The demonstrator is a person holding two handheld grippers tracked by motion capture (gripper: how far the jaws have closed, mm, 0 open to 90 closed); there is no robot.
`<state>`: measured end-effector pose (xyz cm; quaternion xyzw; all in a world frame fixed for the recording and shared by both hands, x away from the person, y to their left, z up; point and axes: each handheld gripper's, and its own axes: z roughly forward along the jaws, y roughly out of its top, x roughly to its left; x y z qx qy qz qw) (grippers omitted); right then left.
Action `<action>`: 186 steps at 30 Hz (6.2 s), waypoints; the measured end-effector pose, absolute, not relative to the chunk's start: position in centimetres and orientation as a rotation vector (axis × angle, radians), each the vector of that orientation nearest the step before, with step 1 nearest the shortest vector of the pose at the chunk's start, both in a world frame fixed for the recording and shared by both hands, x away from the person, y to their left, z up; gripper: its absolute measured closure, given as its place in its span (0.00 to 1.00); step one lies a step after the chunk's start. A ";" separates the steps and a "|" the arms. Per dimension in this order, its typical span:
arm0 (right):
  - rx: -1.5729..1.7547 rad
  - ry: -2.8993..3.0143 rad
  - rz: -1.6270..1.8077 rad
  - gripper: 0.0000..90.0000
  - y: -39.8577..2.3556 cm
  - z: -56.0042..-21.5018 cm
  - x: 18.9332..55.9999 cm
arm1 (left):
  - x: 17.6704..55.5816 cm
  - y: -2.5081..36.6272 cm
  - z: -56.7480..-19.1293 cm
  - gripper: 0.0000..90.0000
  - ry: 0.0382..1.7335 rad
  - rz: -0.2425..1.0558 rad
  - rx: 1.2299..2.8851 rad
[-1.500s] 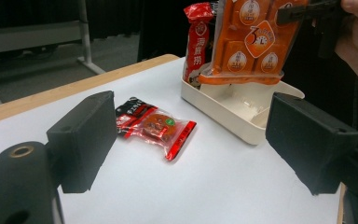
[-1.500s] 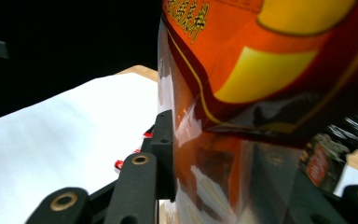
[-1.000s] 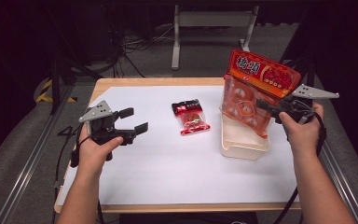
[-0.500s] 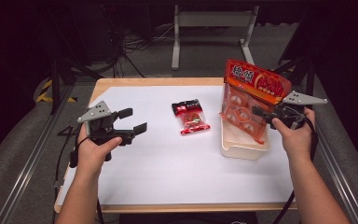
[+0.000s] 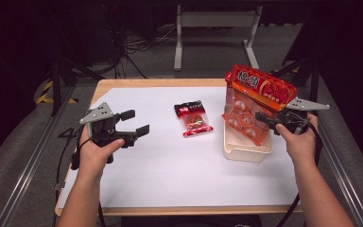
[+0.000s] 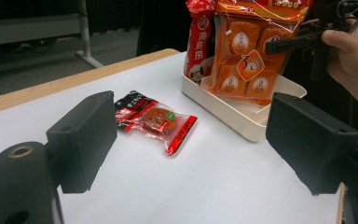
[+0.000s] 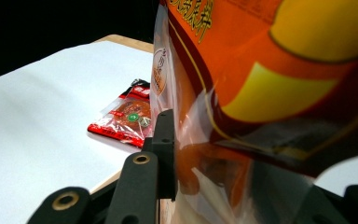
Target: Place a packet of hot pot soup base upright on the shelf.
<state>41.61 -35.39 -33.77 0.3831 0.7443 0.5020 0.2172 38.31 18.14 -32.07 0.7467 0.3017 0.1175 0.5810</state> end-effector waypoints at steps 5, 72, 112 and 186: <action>1.053 2.070 1.387 0.78 -35.4 -34.0 41.6 | 38.3 18.1 -32.1 0.19 0.708 0.268 1.747; 1.064 2.042 1.251 0.39 -38.0 -34.0 37.8 | 38.9 18.0 -32.8 0.19 0.709 0.236 1.758; 0.757 2.186 1.449 0.32 -32.5 -33.8 32.6 | 40.6 15.0 -35.2 0.21 0.812 0.270 1.839; 0.717 2.257 1.395 0.30 -31.3 -36.2 32.0 | 49.7 6.1 -42.5 0.31 1.115 0.271 1.812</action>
